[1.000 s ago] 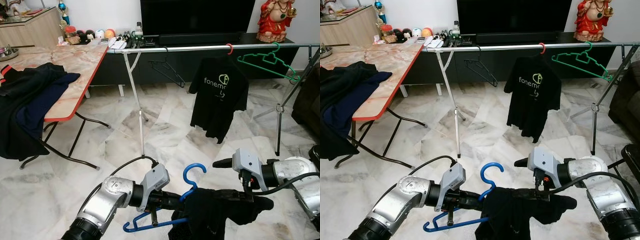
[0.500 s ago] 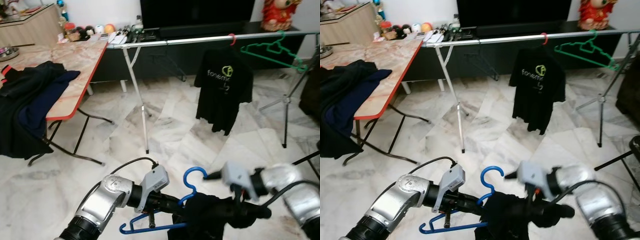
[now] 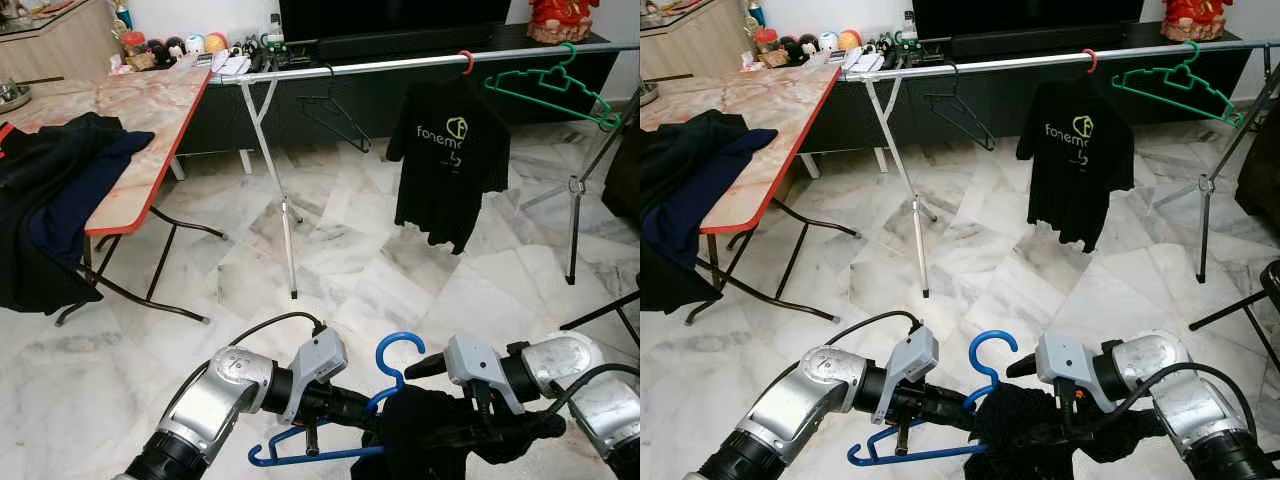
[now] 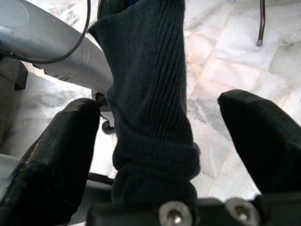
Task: Hang hanger
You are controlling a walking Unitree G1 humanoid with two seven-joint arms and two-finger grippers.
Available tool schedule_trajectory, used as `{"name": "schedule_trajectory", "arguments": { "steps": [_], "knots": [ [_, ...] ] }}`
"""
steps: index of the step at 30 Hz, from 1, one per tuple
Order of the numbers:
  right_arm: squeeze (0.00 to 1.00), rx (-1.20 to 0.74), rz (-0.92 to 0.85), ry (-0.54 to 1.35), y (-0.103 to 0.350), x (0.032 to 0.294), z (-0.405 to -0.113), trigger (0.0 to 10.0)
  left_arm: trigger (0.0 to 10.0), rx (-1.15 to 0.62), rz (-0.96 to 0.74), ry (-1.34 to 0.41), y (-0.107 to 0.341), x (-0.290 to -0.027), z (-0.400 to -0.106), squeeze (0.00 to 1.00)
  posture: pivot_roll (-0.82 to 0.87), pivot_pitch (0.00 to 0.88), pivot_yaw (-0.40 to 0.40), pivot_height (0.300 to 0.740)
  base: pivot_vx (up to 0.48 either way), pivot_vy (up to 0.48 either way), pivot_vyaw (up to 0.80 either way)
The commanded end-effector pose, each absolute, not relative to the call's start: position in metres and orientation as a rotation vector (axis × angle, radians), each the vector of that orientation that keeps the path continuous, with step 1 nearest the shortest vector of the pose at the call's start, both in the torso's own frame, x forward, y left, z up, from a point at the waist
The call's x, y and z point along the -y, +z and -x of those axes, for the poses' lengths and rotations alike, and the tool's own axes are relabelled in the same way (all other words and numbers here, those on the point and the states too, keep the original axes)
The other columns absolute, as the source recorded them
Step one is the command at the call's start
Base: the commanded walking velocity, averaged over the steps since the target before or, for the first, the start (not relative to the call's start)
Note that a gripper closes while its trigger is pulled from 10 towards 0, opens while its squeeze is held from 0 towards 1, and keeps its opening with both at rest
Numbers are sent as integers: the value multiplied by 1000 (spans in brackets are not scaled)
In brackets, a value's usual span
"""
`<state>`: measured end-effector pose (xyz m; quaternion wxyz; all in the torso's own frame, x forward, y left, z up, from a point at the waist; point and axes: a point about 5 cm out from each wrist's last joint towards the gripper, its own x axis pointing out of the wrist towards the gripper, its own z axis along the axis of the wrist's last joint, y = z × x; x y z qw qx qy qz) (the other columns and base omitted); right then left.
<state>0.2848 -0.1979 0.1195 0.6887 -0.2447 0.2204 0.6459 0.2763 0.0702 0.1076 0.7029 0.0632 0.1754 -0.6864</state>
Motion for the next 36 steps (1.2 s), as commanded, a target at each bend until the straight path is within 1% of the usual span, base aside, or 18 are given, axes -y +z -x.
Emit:
{"name": "schedule_trajectory", "arguments": {
  "steps": [1, 17, 36],
  "knots": [
    [0, -501, 572, 1448, 121, 199, -286, 0, 10000, -334, -145, -1559, 119, -66, -277, 0, 24, 150, 77, 740, 0, 0, 0],
    [0, -523, 553, 1465, 114, 198, -285, 0, 10000, -328, -149, -1559, 119, -64, -277, 0, 22, 135, 71, 740, 0, 0, 0],
    [0, -552, 507, 1536, 107, 191, -279, 0, 10000, -298, -152, -1537, 120, -60, -280, 0, 25, 103, 55, 740, 0, 0, 0]
  ]
}}
